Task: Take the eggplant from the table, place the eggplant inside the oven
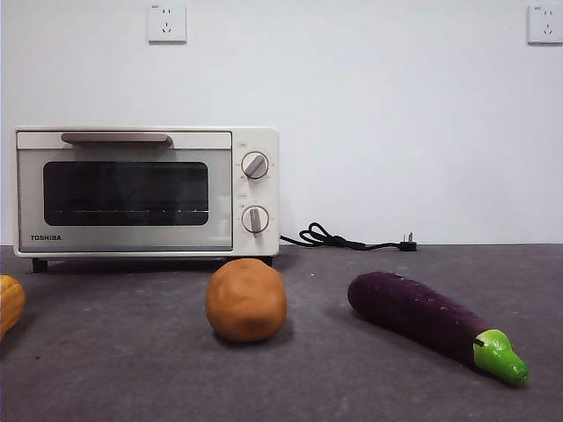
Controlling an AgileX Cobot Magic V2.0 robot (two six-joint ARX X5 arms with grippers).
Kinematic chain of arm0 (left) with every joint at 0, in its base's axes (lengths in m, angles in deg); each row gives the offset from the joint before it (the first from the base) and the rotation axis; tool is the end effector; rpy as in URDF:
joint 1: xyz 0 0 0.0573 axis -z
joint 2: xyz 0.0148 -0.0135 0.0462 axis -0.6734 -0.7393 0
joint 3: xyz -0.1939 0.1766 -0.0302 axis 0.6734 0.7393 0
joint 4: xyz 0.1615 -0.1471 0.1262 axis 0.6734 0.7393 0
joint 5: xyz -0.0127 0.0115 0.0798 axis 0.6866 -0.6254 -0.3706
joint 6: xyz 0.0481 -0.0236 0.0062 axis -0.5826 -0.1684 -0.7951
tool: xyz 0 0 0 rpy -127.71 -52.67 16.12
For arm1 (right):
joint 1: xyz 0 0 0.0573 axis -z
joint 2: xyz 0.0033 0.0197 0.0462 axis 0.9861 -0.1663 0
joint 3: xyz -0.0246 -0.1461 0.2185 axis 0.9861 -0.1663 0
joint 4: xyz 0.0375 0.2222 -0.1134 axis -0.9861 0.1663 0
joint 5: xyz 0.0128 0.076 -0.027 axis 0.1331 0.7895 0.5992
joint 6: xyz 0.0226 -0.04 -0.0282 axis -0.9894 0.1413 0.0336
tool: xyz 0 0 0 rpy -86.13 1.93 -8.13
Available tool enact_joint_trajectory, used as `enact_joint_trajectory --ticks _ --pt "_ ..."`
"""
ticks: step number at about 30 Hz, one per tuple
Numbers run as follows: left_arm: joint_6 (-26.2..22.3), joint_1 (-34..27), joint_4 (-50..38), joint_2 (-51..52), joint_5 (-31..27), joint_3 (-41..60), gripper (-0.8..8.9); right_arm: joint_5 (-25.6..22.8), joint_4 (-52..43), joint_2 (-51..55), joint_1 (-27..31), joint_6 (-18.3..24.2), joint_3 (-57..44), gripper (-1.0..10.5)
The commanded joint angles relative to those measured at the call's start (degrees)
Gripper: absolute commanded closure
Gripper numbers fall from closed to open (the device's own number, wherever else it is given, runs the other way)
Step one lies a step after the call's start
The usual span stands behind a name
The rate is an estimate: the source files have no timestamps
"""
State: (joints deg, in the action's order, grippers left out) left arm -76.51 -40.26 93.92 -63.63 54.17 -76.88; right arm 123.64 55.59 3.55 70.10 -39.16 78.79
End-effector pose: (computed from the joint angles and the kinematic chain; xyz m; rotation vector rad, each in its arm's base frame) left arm 0.1519 -0.0170 0.4777 -0.0205 0.2107 -0.4388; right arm 0.0783 0.0315 0.4801 0.2059 0.5052 0.7697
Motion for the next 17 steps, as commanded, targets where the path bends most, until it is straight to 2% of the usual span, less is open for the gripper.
enact_joint_trajectory --ticks 1,9,17 --pt "-2.5 0.1 -1.2 -1.6 -0.2 0.1 8.19 0.9 1.0 0.0 -0.4 0.2 0.2 3.2" --pt "-4.0 -0.4 -4.1 -10.9 -0.2 0.1 8.19 1.1 4.6 0.0 -0.7 0.1 0.2 3.2" --pt "-3.9 -5.3 -7.2 -22.2 0.7 0.1 8.19 1.1 5.7 0.0 -0.7 0.2 0.2 3.2"
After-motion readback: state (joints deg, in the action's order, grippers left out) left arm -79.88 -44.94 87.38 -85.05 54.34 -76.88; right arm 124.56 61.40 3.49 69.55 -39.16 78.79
